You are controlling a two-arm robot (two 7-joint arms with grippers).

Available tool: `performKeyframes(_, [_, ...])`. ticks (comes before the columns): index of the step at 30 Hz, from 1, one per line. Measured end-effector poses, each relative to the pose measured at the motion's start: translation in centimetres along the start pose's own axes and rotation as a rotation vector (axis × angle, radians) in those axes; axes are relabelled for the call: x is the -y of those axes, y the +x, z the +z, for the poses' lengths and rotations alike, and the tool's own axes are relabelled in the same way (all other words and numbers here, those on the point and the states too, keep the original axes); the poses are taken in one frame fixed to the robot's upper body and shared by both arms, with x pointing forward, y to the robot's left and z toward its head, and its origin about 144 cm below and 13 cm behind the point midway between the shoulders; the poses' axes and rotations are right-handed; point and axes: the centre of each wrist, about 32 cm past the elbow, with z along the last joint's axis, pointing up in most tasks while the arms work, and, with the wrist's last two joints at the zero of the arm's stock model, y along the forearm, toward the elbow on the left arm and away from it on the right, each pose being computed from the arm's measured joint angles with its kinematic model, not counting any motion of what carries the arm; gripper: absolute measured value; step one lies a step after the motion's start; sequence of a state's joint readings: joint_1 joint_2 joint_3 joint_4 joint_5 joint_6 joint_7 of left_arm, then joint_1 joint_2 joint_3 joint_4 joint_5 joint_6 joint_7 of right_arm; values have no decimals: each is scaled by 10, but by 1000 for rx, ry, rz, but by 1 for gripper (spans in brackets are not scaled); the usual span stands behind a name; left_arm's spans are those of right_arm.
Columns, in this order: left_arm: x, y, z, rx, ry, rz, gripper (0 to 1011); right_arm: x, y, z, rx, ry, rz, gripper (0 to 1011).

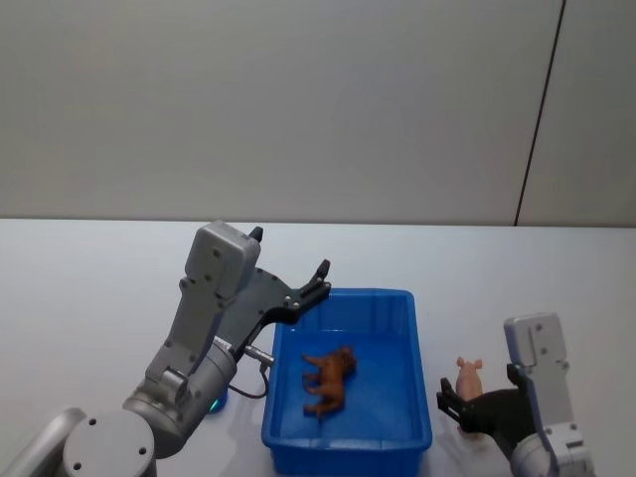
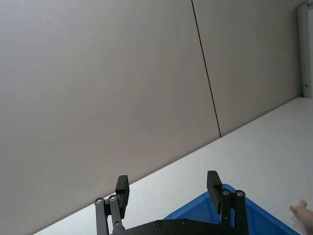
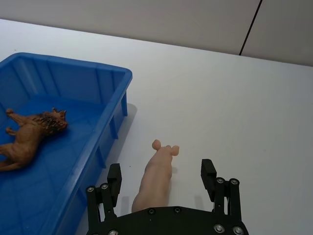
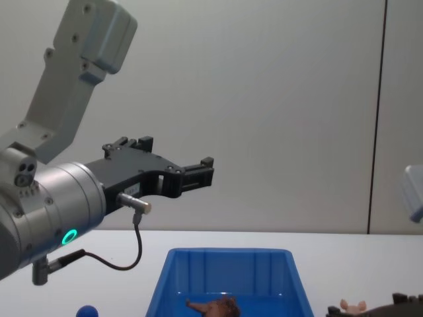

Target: Pick up the two dolls from the table and place them into the box.

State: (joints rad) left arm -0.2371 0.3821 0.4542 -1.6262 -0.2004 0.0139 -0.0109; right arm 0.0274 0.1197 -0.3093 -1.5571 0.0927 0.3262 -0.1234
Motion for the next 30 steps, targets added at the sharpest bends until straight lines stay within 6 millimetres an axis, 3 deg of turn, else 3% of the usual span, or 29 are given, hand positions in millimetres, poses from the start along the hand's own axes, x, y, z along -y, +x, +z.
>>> performKeyframes(10, [0, 0, 0, 0, 0, 0, 1002, -5, -5, -5, -16, -37, 7, 958])
performKeyframes(30, [0, 0, 0, 0, 0, 0, 1002, -11, -12, -9, -38, -96, -10, 382])
